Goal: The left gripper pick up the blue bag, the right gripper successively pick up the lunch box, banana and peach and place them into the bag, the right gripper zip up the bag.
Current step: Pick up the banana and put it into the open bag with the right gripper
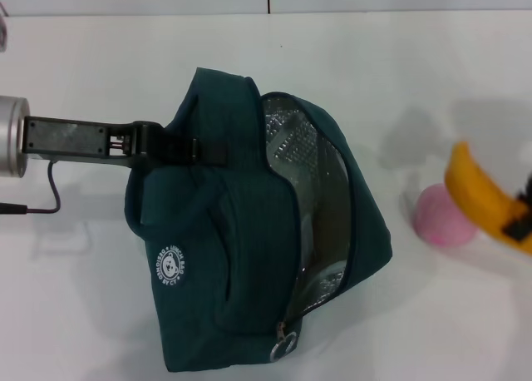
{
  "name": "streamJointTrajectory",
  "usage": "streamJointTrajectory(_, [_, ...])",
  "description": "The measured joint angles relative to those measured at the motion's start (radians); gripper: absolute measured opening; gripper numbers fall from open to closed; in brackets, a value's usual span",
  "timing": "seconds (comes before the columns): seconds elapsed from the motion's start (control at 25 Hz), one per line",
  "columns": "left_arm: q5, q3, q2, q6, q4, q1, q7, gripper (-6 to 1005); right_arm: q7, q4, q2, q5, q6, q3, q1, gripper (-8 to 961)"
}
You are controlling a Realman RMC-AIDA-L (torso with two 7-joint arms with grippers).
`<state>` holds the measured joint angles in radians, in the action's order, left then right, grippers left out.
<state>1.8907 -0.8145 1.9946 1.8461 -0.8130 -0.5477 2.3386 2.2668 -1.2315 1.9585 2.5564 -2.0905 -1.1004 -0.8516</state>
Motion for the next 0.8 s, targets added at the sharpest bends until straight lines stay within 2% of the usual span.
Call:
streamJointTrajectory(0.12, [0.000, 0.000, 0.002, -0.001, 0.000, -0.002, 0.001, 40, -0.018, -0.015, -0.013, -0.060, -0.001, 0.170, -0.016, 449])
streamJointTrajectory(0.24, [0.000, 0.000, 0.002, -0.002, 0.000, -0.003, 0.001, 40, -0.025, -0.027, -0.027, -0.204, 0.003, 0.301, -0.023, 454])
streamJointTrajectory(0.4, [-0.003, 0.000, 0.003, -0.002, 0.000, -0.003, 0.003, 40, -0.021, -0.018, -0.029, -0.477, 0.013, 0.370, -0.012, 460])
streamJointTrajectory(0.52, [-0.011, 0.000, 0.003, -0.001, 0.000, -0.004, 0.003, 40, -0.030, -0.003, -0.013, -0.646, 0.023, 0.373, -0.001, 465])
streamJointTrajectory(0.6, [-0.012, 0.000, 0.002, -0.001, 0.000, -0.004, 0.003, 40, -0.051, 0.001, 0.010, -0.748, 0.034, 0.368, 0.014, 468])
streamJointTrajectory(0.72, [-0.013, 0.000, 0.000, -0.002, 0.000, -0.005, 0.003, 40, -0.108, 0.025, 0.043, -0.840, 0.042, 0.362, 0.034, 472])
streamJointTrajectory(0.8, [-0.013, 0.000, -0.001, -0.002, 0.000, -0.005, 0.003, 40, -0.154, 0.065, 0.054, -0.882, 0.046, 0.348, 0.052, 476])
